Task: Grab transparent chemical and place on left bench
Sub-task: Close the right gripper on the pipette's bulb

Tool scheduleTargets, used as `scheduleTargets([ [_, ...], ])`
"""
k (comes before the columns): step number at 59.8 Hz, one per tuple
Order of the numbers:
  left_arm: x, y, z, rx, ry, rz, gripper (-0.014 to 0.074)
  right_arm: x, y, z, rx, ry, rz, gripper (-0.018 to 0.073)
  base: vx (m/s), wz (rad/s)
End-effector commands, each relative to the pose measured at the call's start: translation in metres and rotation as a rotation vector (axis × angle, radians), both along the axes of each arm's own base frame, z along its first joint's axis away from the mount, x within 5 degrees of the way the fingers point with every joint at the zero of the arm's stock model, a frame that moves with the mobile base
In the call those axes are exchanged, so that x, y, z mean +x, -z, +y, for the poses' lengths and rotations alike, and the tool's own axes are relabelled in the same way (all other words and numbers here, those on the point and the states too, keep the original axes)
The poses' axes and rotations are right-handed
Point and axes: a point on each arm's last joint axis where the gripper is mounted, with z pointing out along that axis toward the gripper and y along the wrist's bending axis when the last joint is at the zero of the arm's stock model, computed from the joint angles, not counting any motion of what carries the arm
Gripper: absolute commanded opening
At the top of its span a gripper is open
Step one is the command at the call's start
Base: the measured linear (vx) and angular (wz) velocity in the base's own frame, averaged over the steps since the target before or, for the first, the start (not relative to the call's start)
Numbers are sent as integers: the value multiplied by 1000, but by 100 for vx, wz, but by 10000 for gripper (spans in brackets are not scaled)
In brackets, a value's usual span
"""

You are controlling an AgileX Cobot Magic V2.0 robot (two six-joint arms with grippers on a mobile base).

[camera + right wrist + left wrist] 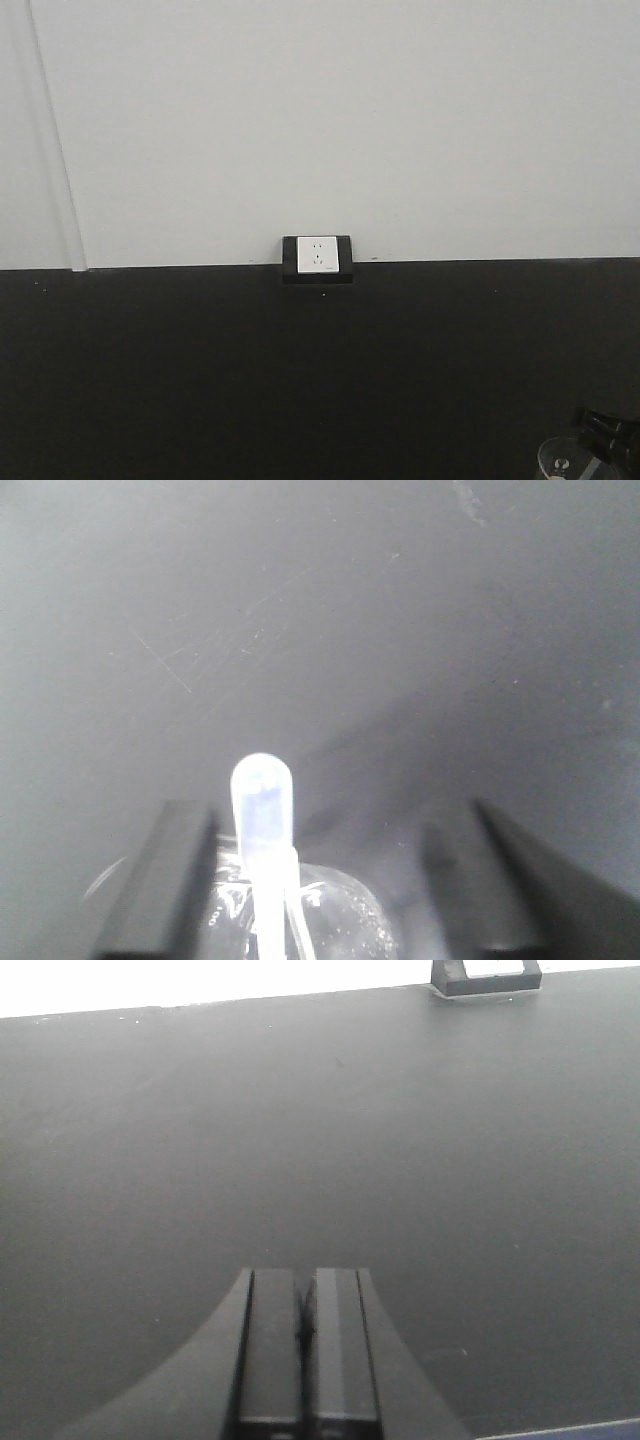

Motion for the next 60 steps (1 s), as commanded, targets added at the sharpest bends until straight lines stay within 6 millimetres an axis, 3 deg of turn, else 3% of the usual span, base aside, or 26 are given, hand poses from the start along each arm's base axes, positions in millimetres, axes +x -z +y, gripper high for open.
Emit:
scheduleTargets([
  [1, -1, -3, 0, -14, 1, -81, -3, 5, -19, -4, -34, 18, -79, 319, 0, 0],
  [12, -1, -3, 0, -14, 1, -81, -3, 5, -19, -4, -34, 18, -79, 100, 0, 0],
  [21, -1, -3, 0, -14, 1, -81, -3, 5, -19, -4, -34, 18, -79, 11, 0, 0],
  [60, -1, -3, 0, -14, 1, -81, -3, 7, -24, -6, -111, -22, -100, 17, 0, 0],
])
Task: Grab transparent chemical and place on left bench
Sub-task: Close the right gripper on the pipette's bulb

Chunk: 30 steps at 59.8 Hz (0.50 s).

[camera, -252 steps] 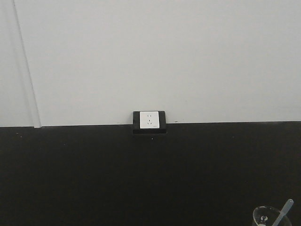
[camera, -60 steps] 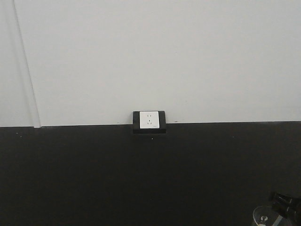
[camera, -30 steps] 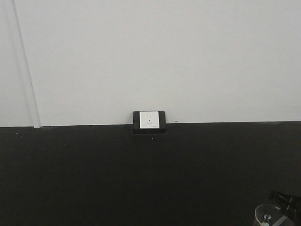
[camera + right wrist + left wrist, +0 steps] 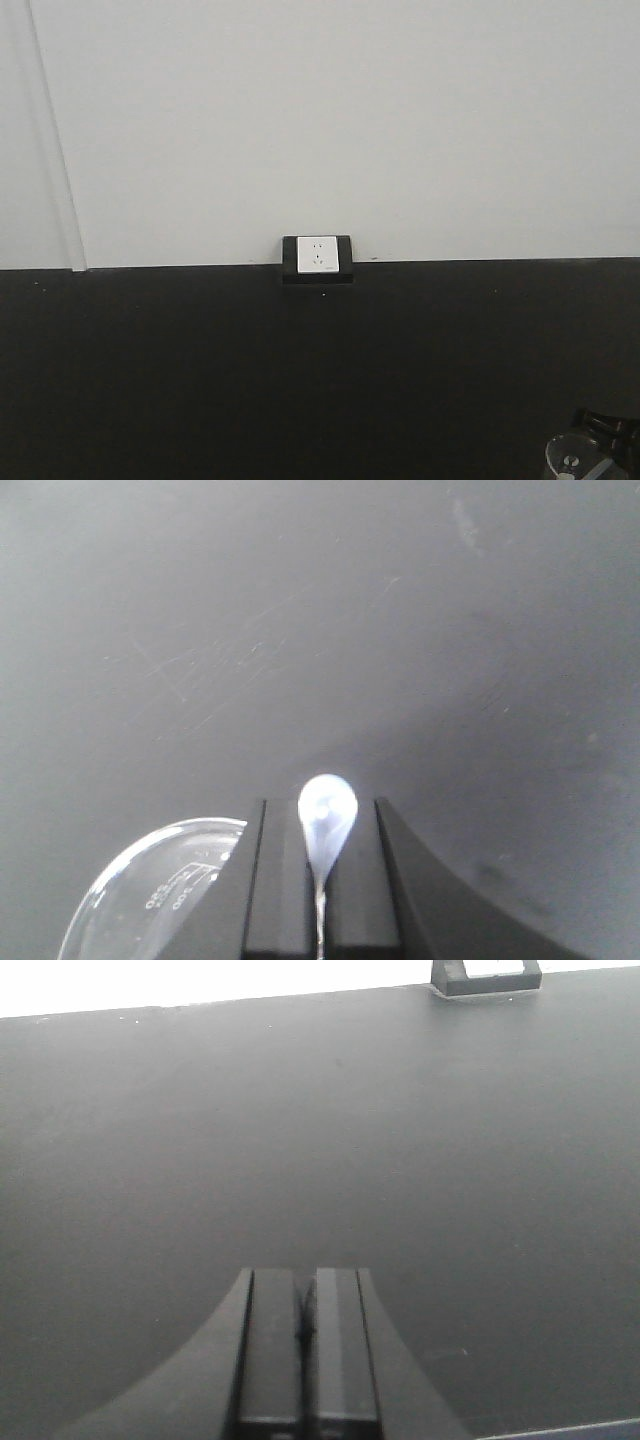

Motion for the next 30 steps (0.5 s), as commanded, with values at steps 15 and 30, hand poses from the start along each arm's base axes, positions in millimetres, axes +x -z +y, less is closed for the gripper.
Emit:
scheduleTargets([
  [15, -1, -3, 0, -14, 1, -81, -3, 9, -28, -3, -37, -17, -96, 31, 0, 0],
  [30, -1, -3, 0, -14, 1, -81, -3, 9, -28, -2, -56, -37, -94, 123, 0, 0],
])
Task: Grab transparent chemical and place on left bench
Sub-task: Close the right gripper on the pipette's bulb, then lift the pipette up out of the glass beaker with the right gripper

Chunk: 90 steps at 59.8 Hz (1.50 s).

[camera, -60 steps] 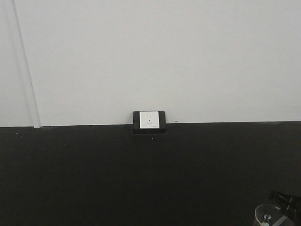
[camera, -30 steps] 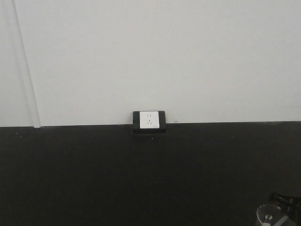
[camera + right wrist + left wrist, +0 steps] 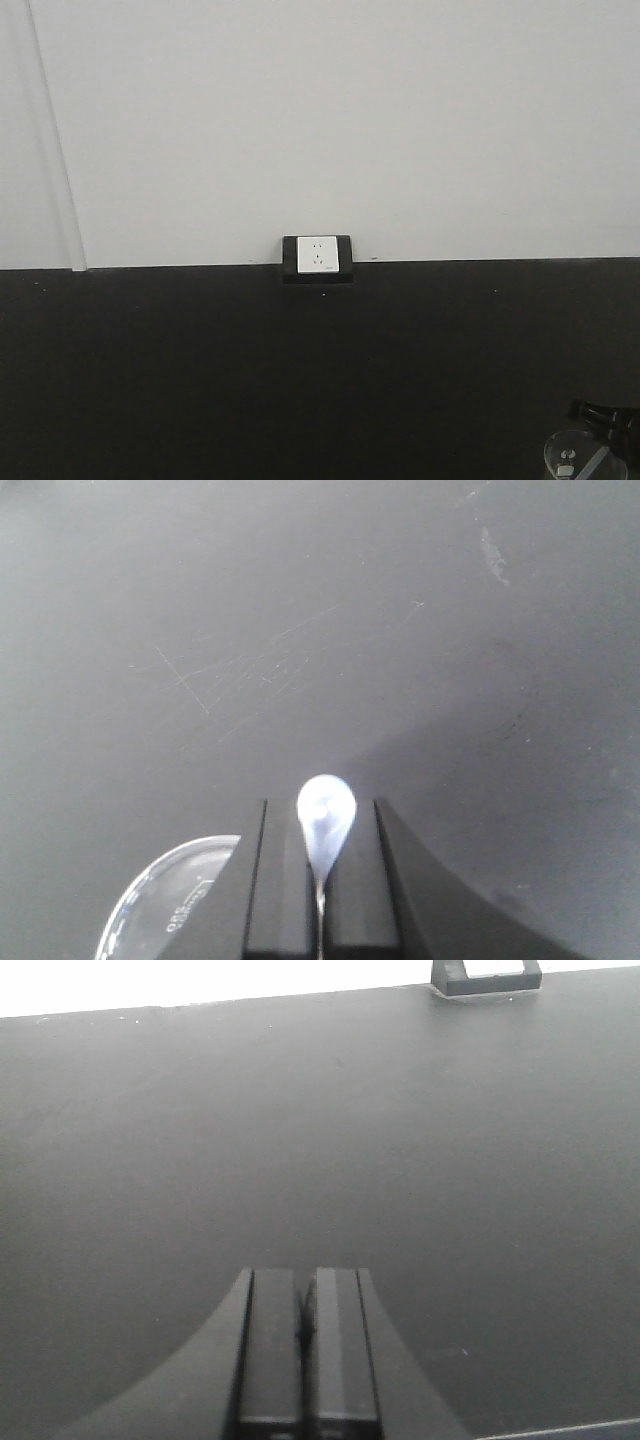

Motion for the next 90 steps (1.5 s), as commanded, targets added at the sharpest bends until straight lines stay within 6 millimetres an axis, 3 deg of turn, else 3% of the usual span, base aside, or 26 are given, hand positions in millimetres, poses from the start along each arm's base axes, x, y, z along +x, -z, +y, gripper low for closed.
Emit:
scheduleTargets([
  [1, -1, -3, 0, -14, 1, -81, -3, 4, -20, -4, -38, 8, -78, 130, 0, 0],
  [12, -1, -3, 0, -14, 1, -81, -3, 4, -21, -4, -42, 13, -81, 170, 0, 0],
  [42, -1, -3, 0, -14, 1, -81, -3, 5, -23, -10, -80, 57, -111, 171, 0, 0],
  [80, -1, -3, 0, -14, 1, -81, -3, 10, -12, -14, -101, 90, -91, 171, 0, 0],
  [90, -1, -3, 0, -14, 1, -81, -3, 10, -13, -15, -107, 95, -96, 127, 0, 0],
])
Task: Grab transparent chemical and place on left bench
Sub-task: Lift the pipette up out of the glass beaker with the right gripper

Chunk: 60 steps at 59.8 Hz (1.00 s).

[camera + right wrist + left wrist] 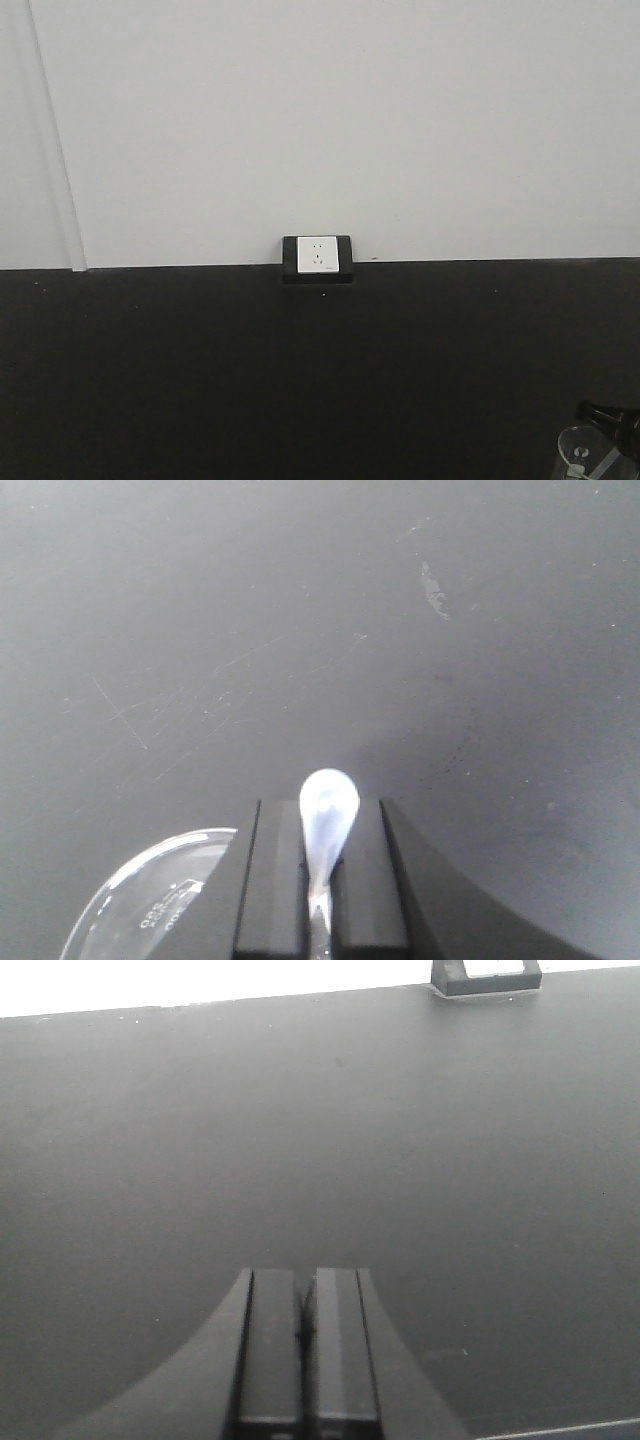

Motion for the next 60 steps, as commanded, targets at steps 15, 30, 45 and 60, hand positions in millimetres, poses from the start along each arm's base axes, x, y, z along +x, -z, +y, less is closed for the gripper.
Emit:
scheduleTargets([
  [15, -1, -3, 0, -14, 1, -81, -3, 4, -23, -7, -58, 38, -96, 66, 0, 0],
  [30, -1, -3, 0, -14, 1, -81, -3, 4, -23, -8, -62, 43, -100, 65, 0, 0],
  [45, -1, -3, 0, -14, 1, -81, -3, 5, -24, -9, -75, 54, -108, 65, 0, 0],
  [60, -1, -3, 0, -14, 1, -81, -3, 11, -35, -7, -74, 21, -135, 65, 0, 0],
])
